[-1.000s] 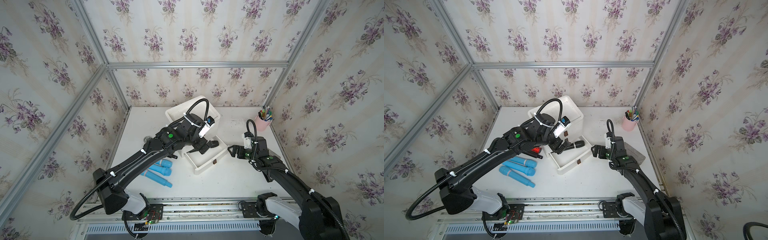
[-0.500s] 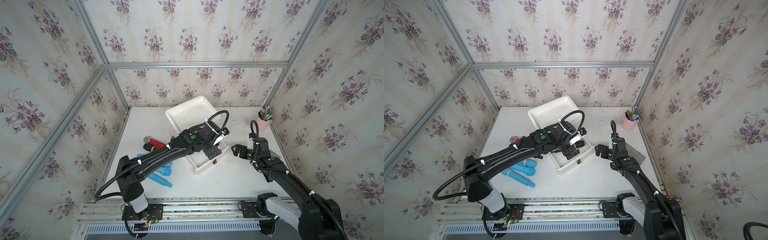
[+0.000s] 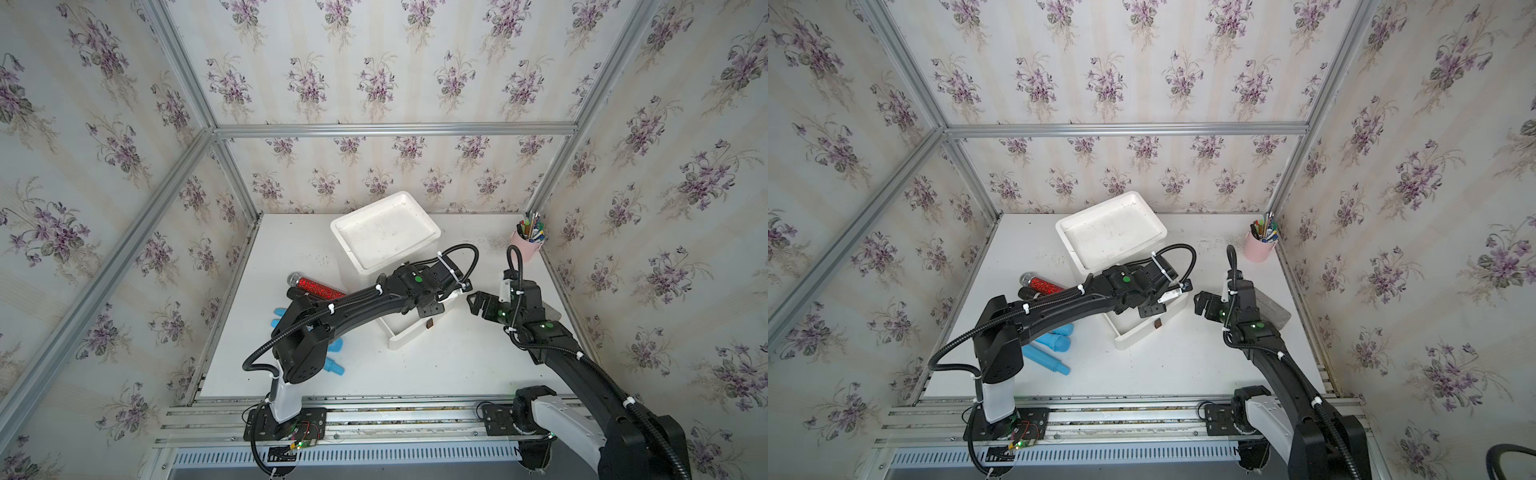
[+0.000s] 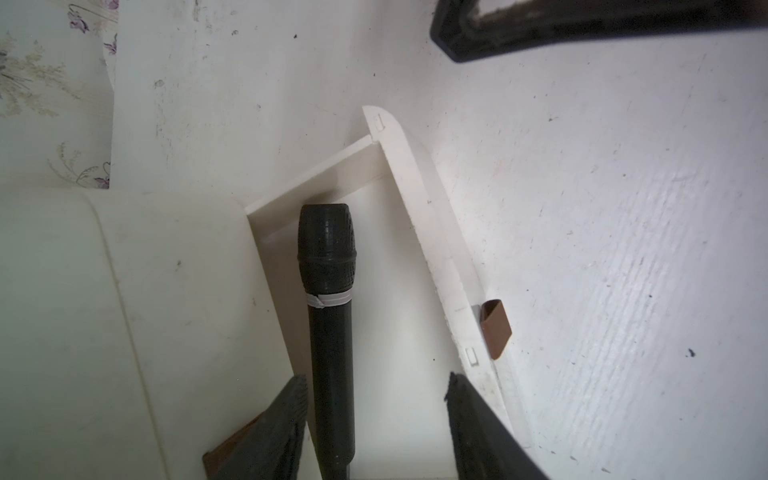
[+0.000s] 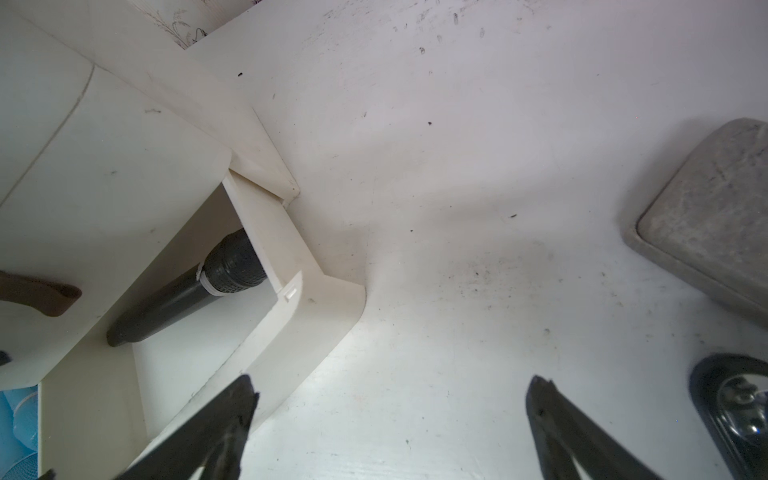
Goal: Take the microphone out of the drawer
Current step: Pick up the microphone from the drawer.
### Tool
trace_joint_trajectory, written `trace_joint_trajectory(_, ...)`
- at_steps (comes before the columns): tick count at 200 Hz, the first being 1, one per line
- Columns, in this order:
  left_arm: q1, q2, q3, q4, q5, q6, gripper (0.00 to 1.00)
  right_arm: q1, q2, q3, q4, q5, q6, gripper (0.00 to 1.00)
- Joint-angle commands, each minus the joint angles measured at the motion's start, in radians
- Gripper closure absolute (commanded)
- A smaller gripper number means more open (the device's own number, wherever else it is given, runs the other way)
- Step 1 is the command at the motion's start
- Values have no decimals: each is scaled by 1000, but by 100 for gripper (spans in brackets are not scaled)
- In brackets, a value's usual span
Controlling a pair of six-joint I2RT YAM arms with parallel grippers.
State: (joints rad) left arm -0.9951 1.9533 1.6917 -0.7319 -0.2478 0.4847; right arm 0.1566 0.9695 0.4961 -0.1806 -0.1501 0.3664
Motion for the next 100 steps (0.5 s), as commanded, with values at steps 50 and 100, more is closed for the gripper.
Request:
trace_joint_trajectory(50,33,112,83,20,-19,144,54,-4,-30,-8,7,-14,-10,0)
trace_joint_trajectory(100,62,146,97,18,-1,190,53,-23,-60,-8,-6,17,10,0)
